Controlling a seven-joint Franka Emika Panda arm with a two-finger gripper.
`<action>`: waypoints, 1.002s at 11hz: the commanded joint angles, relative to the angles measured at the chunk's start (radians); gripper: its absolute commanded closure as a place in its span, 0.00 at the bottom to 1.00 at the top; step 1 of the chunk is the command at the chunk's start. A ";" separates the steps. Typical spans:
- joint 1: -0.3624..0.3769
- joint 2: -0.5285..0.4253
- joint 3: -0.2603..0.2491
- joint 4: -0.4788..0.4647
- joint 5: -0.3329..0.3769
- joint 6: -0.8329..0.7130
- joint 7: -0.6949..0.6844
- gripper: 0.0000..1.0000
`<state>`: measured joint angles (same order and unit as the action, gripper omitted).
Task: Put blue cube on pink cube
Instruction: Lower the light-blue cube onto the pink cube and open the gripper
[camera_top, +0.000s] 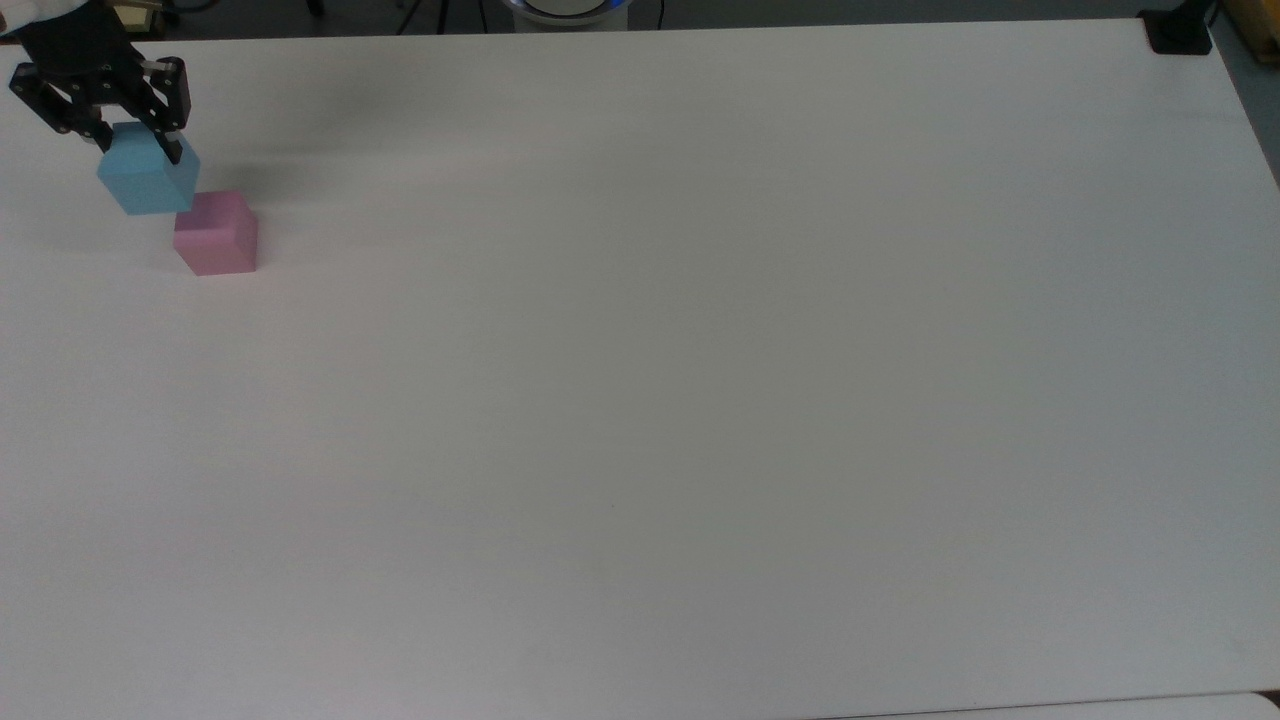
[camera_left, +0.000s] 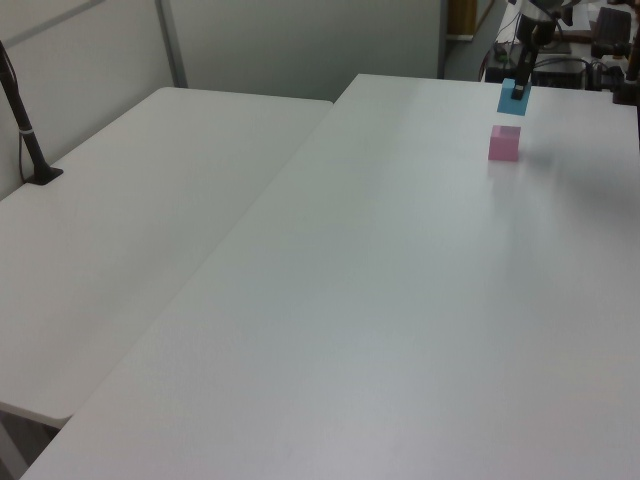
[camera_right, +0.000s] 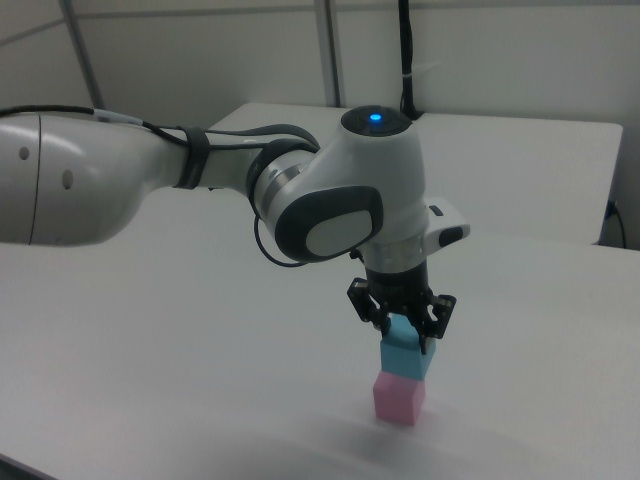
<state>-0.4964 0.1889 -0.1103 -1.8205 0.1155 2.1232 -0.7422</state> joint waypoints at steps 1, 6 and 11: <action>0.027 0.004 -0.009 -0.034 0.019 0.021 -0.019 0.66; 0.044 0.006 -0.008 -0.082 0.019 0.084 -0.014 0.66; 0.042 0.004 -0.009 -0.074 0.015 0.077 -0.002 0.00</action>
<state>-0.4655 0.2158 -0.1080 -1.8722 0.1155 2.1795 -0.7419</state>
